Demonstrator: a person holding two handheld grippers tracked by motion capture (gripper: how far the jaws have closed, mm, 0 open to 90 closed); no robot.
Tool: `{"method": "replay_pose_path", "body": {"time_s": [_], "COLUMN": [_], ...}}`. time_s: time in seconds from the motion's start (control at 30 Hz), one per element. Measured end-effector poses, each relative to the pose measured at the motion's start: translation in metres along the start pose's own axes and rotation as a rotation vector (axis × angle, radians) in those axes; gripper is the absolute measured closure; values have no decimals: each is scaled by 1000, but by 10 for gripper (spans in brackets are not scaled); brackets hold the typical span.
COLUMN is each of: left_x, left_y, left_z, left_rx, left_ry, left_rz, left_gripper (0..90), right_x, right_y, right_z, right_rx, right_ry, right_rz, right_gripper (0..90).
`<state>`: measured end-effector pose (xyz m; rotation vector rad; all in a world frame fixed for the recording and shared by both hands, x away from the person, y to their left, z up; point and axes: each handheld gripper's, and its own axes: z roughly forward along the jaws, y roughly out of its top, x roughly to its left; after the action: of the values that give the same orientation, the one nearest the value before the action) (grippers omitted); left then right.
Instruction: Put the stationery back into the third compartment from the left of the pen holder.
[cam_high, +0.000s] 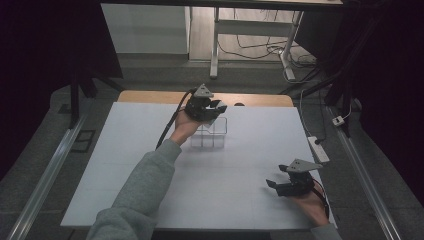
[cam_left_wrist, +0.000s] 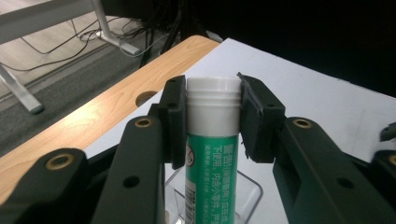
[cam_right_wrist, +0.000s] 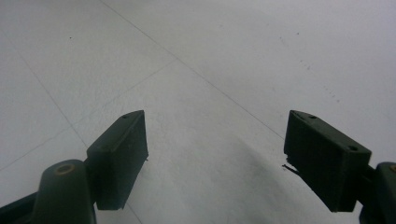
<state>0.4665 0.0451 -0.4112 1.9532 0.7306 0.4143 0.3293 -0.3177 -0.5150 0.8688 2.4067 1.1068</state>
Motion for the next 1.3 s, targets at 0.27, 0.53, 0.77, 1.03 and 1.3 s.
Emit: {"method": "replay_pose_path", "body": {"time_s": [0.27,0.53,0.77,1.03,1.3], "left_x": [-2,-7,-6,-5,-2], "left_y": [2,4,2,-4,-8], "left_z": [15,25,30,31,17], "left_rx": [-5,-6,-2,4,33], "left_ry": [-8,-10,-8,-16,-33], "left_rz": [-25,-21,-36,-52,-43], "left_gripper": [642,642,641,556,417], "right_x": [0,0,0,0,0], "right_y": [0,0,0,-1,-1], "right_z": [0,0,0,1,1], "right_rx": [2,-1,5,12,13], "right_ry": [1,4,3,4,2], "right_rz": [1,0,1,0,-2], "right_gripper": [210,210,210,210,210]}}
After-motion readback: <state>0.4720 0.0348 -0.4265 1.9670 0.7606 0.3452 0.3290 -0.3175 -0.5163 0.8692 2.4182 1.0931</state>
